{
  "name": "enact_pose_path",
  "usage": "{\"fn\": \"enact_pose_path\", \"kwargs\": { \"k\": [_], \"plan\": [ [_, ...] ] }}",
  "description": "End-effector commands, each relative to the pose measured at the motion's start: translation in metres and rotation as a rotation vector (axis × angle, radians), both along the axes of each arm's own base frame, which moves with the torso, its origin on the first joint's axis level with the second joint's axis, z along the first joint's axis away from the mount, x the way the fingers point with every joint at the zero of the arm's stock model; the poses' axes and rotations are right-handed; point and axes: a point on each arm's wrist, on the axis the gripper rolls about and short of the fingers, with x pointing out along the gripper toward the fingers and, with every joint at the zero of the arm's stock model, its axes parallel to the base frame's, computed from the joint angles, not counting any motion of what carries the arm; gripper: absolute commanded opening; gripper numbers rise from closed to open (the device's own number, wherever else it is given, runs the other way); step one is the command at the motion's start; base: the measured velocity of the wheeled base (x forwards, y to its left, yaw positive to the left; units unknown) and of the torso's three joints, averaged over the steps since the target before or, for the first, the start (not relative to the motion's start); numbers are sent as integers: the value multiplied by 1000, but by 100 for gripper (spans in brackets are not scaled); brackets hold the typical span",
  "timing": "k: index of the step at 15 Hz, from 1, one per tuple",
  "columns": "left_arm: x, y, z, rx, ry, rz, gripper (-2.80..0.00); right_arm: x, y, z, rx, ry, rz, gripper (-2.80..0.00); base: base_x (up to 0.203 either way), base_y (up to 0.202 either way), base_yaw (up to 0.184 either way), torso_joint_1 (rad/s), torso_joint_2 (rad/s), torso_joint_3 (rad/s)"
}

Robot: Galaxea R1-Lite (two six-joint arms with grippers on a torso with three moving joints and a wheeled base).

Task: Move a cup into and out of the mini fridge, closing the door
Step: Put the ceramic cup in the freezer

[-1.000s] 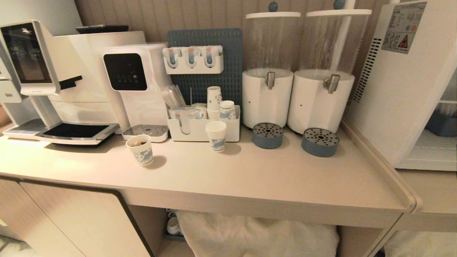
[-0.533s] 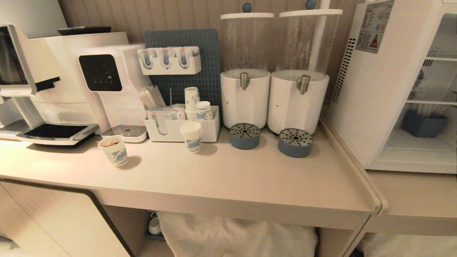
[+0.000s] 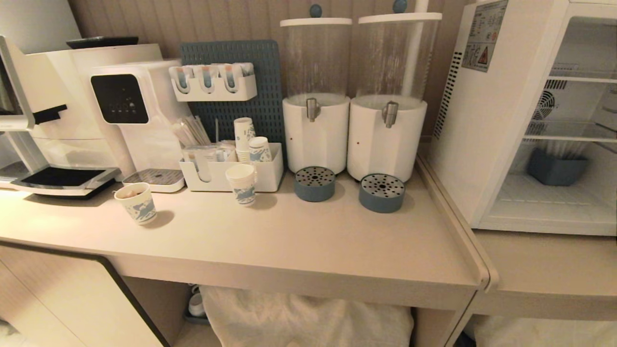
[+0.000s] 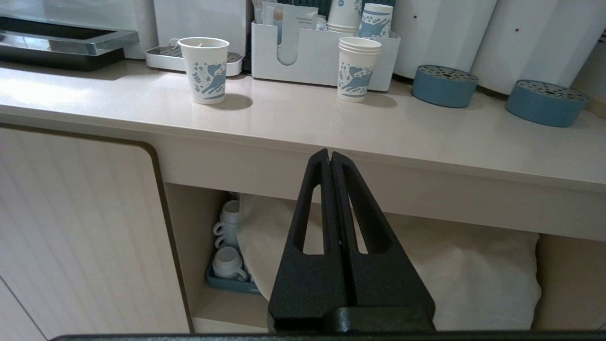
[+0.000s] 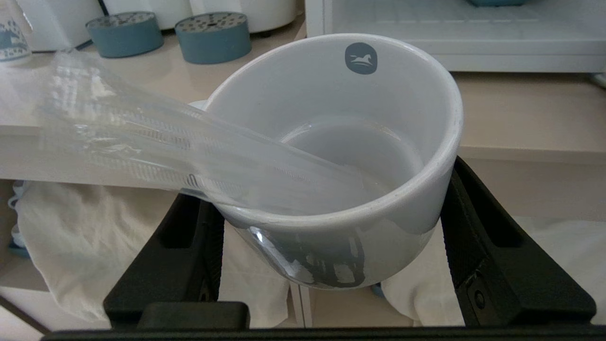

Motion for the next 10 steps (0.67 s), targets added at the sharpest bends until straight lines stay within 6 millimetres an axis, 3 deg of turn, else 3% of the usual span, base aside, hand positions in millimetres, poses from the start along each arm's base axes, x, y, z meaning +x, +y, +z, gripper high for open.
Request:
{"fn": "enact_pose_path", "kwargs": {
  "k": [1, 4, 7, 10],
  "plan": [
    [3, 0, -11, -1, 32, -1, -280, 0, 0, 1, 18, -10, 1, -280, 0, 0, 0, 0, 0, 0],
    [3, 0, -11, 1, 32, -1, -280, -13, 1, 33, 68, -90, 34, -280, 0, 0, 0, 0, 0, 0],
    [3, 0, -11, -1, 32, -1, -280, -38, 3, 79, 78, -104, 170, -280, 0, 0, 0, 0, 0, 0],
    [3, 0, -11, -2, 32, -1, -280, -26, 5, 128, 138, -20, 221, -280, 0, 0, 0, 0, 0, 0]
  ]
}}
